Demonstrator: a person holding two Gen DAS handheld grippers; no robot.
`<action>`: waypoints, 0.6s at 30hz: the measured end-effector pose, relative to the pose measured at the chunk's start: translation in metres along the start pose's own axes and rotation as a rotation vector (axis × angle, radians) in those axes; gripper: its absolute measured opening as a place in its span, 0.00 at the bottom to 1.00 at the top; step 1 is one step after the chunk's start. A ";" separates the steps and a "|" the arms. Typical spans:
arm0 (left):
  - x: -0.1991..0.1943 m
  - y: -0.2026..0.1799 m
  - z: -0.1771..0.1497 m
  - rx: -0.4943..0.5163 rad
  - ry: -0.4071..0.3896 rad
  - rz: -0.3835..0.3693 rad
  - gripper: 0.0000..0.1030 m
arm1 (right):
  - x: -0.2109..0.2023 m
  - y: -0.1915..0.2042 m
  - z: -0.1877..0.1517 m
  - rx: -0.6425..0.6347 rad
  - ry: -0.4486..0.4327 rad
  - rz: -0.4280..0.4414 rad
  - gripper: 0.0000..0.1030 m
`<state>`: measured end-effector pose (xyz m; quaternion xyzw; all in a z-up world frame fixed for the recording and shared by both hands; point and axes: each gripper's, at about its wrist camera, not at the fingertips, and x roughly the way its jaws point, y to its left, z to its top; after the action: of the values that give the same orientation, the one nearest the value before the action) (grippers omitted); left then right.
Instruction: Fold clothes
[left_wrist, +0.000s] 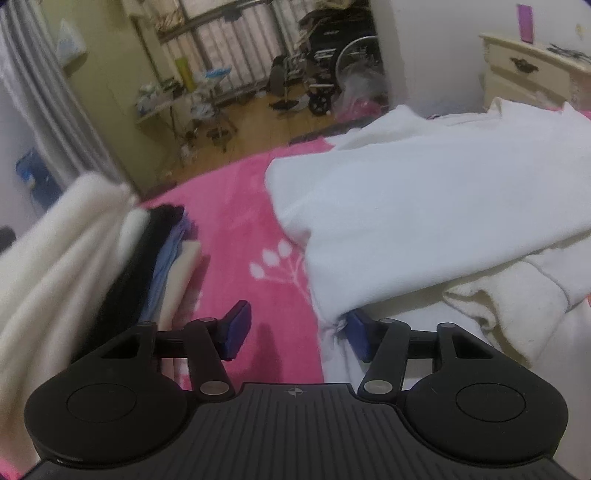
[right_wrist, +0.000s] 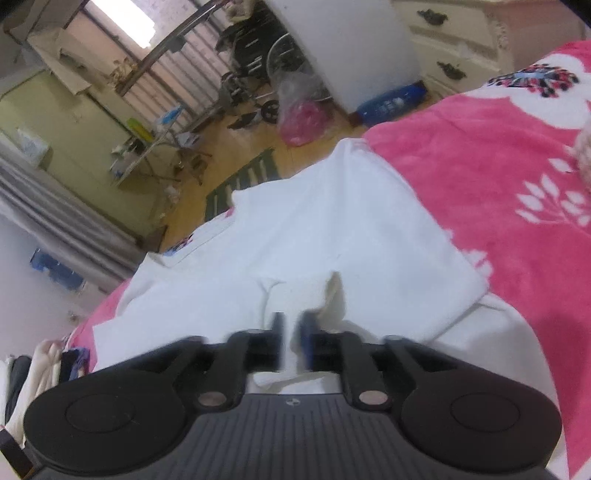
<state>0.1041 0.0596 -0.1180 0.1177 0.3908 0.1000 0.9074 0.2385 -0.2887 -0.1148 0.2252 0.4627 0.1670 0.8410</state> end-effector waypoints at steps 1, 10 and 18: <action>0.002 -0.001 0.001 0.009 0.000 -0.003 0.48 | 0.003 0.001 0.001 -0.015 0.013 -0.009 0.39; 0.003 -0.005 0.001 0.009 -0.002 -0.006 0.21 | 0.013 0.020 -0.014 -0.196 0.027 -0.103 0.02; 0.004 -0.012 -0.008 0.064 0.020 -0.006 0.22 | 0.001 0.023 -0.025 -0.323 -0.011 -0.223 0.05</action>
<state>0.1022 0.0504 -0.1299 0.1445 0.4032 0.0857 0.8996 0.2163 -0.2638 -0.1148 0.0355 0.4473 0.1436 0.8821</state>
